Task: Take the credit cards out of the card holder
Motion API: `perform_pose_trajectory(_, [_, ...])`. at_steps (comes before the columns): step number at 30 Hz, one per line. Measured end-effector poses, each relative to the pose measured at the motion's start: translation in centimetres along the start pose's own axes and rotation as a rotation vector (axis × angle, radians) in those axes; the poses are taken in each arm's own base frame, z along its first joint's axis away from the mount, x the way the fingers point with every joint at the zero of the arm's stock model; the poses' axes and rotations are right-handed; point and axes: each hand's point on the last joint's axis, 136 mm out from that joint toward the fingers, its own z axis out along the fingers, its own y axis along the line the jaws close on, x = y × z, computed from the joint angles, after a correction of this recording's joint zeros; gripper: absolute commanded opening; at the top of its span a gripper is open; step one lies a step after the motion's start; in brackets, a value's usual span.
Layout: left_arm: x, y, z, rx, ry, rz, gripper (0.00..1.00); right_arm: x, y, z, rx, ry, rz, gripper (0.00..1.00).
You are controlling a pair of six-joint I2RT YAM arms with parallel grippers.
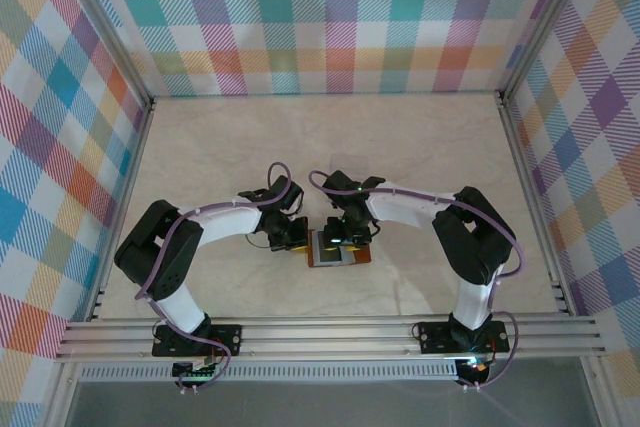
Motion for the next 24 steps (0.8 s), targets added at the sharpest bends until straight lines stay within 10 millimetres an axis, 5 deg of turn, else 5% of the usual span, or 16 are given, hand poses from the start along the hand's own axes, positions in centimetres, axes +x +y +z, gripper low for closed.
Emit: perform_pose_trajectory(24, [0.3, 0.2, -0.3, -0.021, 0.017, -0.008, 0.03, -0.5, -3.3, -1.5, 0.177, -0.071, -0.039, 0.49])
